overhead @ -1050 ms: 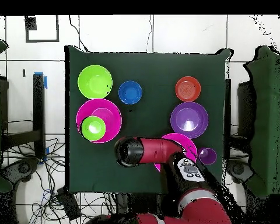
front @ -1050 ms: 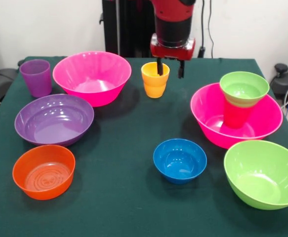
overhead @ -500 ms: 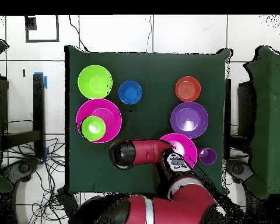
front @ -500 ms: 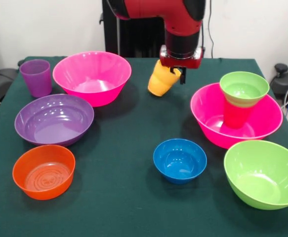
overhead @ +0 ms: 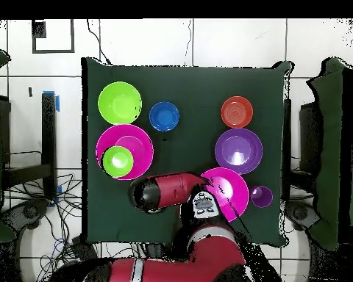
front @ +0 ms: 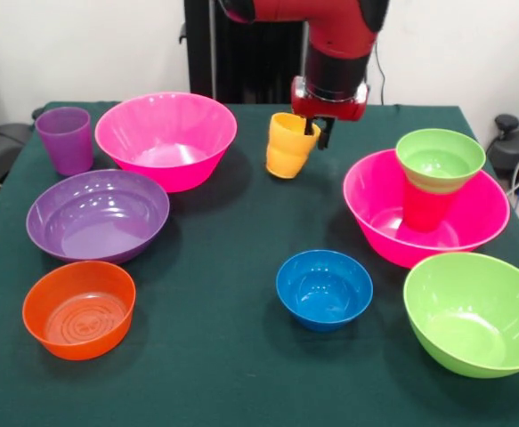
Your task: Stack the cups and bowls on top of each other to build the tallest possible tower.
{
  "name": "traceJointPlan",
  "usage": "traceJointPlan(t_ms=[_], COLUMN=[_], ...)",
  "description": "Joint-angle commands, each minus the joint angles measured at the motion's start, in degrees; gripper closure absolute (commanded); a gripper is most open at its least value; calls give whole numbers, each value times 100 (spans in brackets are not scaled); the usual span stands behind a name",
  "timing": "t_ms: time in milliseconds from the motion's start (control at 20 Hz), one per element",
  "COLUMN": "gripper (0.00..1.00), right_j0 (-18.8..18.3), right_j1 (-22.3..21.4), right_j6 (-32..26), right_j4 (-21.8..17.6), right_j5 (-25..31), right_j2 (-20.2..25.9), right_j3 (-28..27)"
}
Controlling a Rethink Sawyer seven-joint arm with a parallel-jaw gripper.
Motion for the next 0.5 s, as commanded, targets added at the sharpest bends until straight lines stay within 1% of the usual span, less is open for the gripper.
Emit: traceJointPlan(t_ms=[50,100,200,300,500], gripper=[100,100,100,100,100], right_j0=[867,1017,1274,1366,1414], right_j1=[-707,-791,-833,-823,-745], right_j6=[77,54,135,191,320], right_j4=[-179,-142,-123,-101,-107], right_j5=[2268,2812,3596,4067,4354], right_j2=[-476,-545,-680,-677,-626], right_j3=[-1197,-1385,-1742,-1967,-2198])
